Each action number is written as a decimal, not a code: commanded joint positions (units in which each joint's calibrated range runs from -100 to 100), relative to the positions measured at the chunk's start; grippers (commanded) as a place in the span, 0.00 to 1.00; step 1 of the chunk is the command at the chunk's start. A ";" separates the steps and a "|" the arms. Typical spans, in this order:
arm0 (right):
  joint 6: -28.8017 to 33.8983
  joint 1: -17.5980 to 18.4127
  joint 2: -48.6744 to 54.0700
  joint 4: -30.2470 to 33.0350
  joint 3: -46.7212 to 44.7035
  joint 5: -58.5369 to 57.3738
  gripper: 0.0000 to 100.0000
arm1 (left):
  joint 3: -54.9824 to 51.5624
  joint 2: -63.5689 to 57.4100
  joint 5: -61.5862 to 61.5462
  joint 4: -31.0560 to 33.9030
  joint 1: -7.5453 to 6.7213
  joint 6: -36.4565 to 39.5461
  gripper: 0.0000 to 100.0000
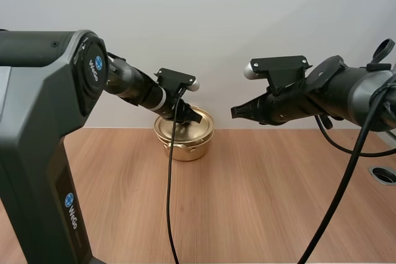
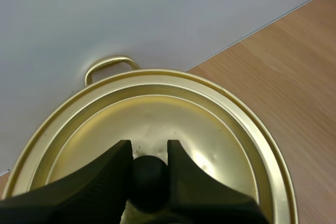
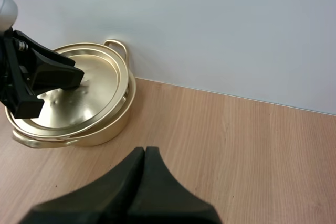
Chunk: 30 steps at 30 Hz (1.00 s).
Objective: Open the pot, put the car inside, and close it
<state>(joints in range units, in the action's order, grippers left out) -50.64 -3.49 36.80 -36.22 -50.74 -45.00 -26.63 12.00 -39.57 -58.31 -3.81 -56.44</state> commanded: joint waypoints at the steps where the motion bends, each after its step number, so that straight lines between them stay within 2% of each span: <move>1: -0.02 0.02 0.02 -0.02 -0.08 0.08 0.00 | 0.01 -0.05 0.19 0.29 -0.03 0.05 0.39; 3: -0.02 0.02 0.02 -0.02 -0.08 0.08 0.00 | 0.01 -0.05 1.66 0.17 -0.03 0.15 0.62; 4: -0.02 0.02 0.02 -0.12 0.02 0.08 0.00 | 0.01 -0.05 2.62 0.17 -0.03 0.48 0.68; 5: -0.02 0.02 0.02 -0.12 0.02 0.08 0.00 | 0.17 -0.05 3.31 0.17 -0.03 0.81 0.71; 7: -0.02 0.02 0.02 -0.26 0.02 0.08 0.00 | 0.52 -0.05 3.11 0.30 -0.03 0.81 0.71; 9: -0.02 0.02 0.02 -0.26 0.02 0.08 0.00 | 1.00 -0.45 2.90 0.19 -0.03 0.91 0.62; 10: -0.02 0.02 0.02 -0.26 0.02 0.08 0.00 | 0.99 -0.85 3.08 0.03 -0.03 0.91 0.49; 12: -0.02 0.02 0.02 -0.38 0.02 -0.16 0.00 | 0.99 -2.60 3.08 0.43 0.06 3.37 0.12; 13: 0.32 0.02 0.02 -0.85 0.02 -0.16 0.00 | 0.99 -3.98 2.91 1.18 0.35 5.25 0.00; 15: 0.33 0.02 0.02 -1.88 0.02 -0.16 0.00 | 0.99 -7.35 2.57 1.31 1.04 7.38 0.00; 17: 0.33 0.02 0.14 -3.64 0.18 -0.67 0.00 | 0.99 -11.41 0.01 1.73 2.31 9.10 0.00; 22: 0.33 0.02 2.84 -6.25 0.31 1.56 0.00 | 0.99 -21.44 -17.57 1.70 6.38 14.36 0.00; 25: 0.33 0.02 5.86 -6.96 0.31 7.23 0.00 | 0.99 -26.39 -25.71 1.18 7.67 15.64 0.00; 27: 0.33 0.02 8.52 -6.96 -0.67 12.16 0.00 | -1.73 -30.89 -22.52 3.54 7.75 18.88 0.00; 29: 0.33 0.02 11.95 -6.70 -2.66 16.73 0.00 | -7.16 -36.36 -9.26 4.08 7.66 19.83 0.00; 30: 0.33 0.02 13.75 -6.72 -3.94 19.51 0.00 | -10.75 -39.71 -0.17 3.96 7.19 19.83 0.00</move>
<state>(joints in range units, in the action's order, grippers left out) -50.35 -3.49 47.10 -43.08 -52.96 -30.99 -29.69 -19.53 -65.20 -54.80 3.81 -37.25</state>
